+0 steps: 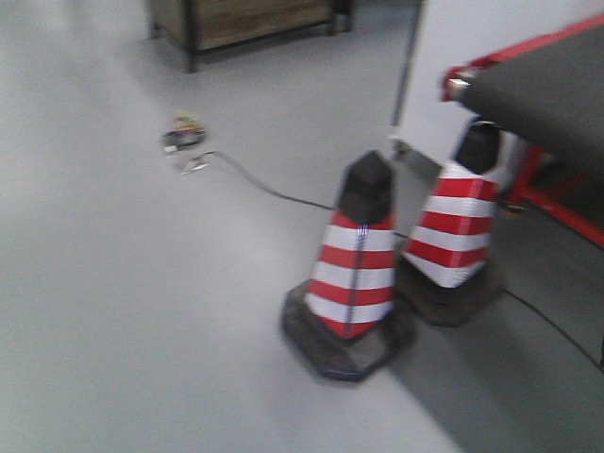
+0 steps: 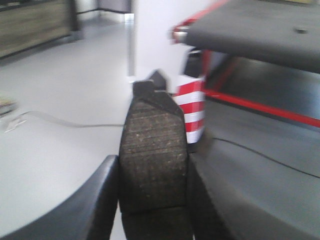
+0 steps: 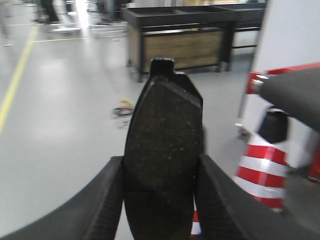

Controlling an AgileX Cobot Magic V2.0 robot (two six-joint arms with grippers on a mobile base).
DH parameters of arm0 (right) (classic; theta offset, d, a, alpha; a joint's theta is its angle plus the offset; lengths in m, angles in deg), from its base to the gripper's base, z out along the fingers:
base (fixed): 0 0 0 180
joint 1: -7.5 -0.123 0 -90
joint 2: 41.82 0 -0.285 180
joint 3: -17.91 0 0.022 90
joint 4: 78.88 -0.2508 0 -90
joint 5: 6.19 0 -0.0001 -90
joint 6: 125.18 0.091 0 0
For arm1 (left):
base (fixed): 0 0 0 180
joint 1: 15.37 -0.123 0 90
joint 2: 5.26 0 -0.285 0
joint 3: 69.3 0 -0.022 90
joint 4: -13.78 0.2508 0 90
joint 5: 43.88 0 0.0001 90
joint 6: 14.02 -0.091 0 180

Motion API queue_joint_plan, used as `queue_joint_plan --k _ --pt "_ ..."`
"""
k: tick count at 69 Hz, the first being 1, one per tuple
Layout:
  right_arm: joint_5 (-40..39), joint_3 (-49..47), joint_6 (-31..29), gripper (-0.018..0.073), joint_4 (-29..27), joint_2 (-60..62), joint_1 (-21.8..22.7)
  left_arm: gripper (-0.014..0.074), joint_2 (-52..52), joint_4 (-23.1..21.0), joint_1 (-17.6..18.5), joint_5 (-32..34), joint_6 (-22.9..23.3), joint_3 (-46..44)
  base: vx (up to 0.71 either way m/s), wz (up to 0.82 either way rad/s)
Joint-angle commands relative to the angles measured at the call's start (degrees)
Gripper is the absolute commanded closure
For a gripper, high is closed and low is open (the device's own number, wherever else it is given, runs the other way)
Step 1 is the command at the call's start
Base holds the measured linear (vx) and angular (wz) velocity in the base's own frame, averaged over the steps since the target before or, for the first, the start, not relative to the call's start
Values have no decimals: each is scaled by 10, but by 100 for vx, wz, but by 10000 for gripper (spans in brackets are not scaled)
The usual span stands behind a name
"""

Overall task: Move and align brake pads A on conveyor
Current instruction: 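Turn past the striped cones and drive up to the conveyor belt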

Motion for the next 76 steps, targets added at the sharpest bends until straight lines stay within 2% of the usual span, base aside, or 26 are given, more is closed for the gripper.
queue_joint_plan --k 1,46,76 --pt "-53 -15 -4 564 -3 -5 4 602 9 0 2 56 -1 -16 27 -105" --pt "-53 -15 -4 564 -3 -5 4 602 9 0 2 56 -1 -16 24 -93" --pt "-53 -15 -4 564 -3 -5 4 602 9 0 2 56 -1 -16 13 -67"
